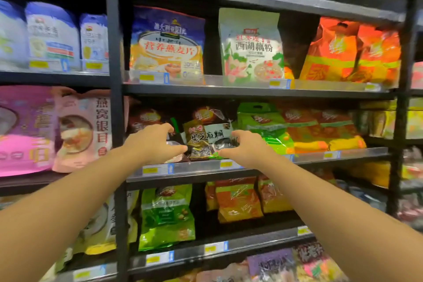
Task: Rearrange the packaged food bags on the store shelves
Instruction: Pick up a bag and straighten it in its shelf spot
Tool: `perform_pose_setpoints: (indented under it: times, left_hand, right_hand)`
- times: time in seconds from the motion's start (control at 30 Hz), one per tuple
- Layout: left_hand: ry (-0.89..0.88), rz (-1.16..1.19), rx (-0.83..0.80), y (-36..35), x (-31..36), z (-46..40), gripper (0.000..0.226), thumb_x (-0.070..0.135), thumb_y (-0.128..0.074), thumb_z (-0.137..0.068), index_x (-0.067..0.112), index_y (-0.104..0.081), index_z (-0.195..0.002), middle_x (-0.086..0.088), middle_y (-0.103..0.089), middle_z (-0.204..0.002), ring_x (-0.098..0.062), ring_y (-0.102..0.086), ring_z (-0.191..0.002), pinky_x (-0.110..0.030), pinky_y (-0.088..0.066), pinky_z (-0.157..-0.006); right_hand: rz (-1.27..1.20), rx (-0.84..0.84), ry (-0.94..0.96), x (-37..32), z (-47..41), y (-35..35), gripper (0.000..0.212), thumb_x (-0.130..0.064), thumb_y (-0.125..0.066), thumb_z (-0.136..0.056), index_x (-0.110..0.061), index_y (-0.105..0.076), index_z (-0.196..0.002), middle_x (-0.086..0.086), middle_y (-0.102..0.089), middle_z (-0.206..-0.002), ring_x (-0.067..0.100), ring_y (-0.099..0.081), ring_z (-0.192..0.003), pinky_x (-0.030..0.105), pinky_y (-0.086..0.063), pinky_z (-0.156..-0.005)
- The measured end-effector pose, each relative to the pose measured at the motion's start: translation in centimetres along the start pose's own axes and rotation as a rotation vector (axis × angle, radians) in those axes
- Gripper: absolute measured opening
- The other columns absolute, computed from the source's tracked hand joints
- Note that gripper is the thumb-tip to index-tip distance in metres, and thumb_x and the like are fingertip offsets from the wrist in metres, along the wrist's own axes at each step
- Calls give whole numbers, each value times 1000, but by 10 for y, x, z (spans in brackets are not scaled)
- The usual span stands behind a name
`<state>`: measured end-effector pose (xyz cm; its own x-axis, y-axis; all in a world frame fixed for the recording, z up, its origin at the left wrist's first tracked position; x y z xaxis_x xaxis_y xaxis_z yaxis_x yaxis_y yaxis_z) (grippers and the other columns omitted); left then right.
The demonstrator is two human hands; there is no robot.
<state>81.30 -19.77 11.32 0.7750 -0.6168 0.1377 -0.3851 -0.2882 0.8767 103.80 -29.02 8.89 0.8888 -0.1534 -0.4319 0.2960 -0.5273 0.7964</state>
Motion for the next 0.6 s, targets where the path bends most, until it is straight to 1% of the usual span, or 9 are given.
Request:
perform_pose_setpoints:
  times: [0.07,0.1,0.13,0.2,0.23,0.3,0.37,0.43,0.6]
  left_hand:
    - [1,18,3,-2,21,-11,86,73,-60,-86,23,-40,-154,-1,-51,-153,-25,-51,-137,-46,-48,-105]
    - [2,34,3,-3,32,-18,86,72,-60,-86,22,-40,-154,-2,-52,-152,-25,-53,-136,-46,-48,-106]
    - [1,53,6,-3,41,-25,86,72,-61,-86,22,-41,-154,-2,-54,-150,-25,-54,-134,-46,-49,-106]
    - [-3,96,25,-1,57,-41,85,71,-62,-86,22,-42,-152,-3,-56,-148,-24,-56,-131,-47,-49,-107]
    - [-7,117,33,1,63,-48,85,71,-63,-86,22,-43,-152,-3,-57,-147,-24,-57,-130,-46,-49,-107]
    - [-30,153,47,4,75,-64,85,72,-64,-84,24,-43,-151,-2,-56,-148,-23,-56,-130,-43,-49,-106]
    - [-68,151,70,9,86,-81,86,74,-64,-82,27,-44,-151,1,-55,-147,-20,-55,-131,-41,-49,-105]
    - [-97,131,98,15,98,-99,86,77,-63,-80,29,-44,-150,4,-56,-146,-19,-55,-130,-42,-48,-105]
    - [-157,101,156,25,126,-153,86,79,-62,-80,31,-45,-149,5,-58,-144,-19,-57,-127,-46,-49,-105]
  right_hand:
    - [-10,11,10,19,-6,17,80,-60,-75,-85,-19,-52,-150,7,-63,-142,24,-62,-116,36,-49,-92]
    - [-13,20,14,28,-11,26,78,-59,-75,-85,-19,-54,-148,7,-65,-140,22,-61,-109,35,-48,-89]
    - [-13,33,14,37,-15,34,80,-59,-75,-85,-19,-52,-150,7,-63,-143,23,-61,-112,36,-48,-90]
    - [-8,58,10,53,-27,50,88,-61,-74,-87,-19,-42,-158,8,-54,-154,28,-56,-132,40,-48,-102]
    - [-13,70,15,59,-33,57,90,-61,-73,-87,-19,-40,-160,7,-51,-157,29,-53,-138,42,-46,-106]
    - [-56,101,31,69,-48,70,91,-63,-73,-86,-20,-41,-159,6,-51,-157,27,-54,-134,41,-48,-106]
    - [-119,136,40,77,-64,80,90,-63,-74,-85,-21,-42,-159,5,-53,-155,25,-58,-128,39,-52,-99]
    - [-132,156,52,84,-81,87,91,-63,-75,-84,-22,-43,-158,6,-56,-151,26,-58,-130,35,-52,-93]
    - [-118,222,60,100,-133,108,94,-66,-77,-80,-23,-45,-157,5,-58,-149,24,-60,-127,35,-55,-95]
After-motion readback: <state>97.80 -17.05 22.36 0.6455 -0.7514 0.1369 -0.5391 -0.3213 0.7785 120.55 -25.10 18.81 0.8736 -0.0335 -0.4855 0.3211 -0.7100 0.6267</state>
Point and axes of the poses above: each hand's wrist, its own z-axis away from the middle knuckle, its own y-axis out of the back of the hand, x = y × z, the point moved 9 cm from there along -z, towards the middle knuckle
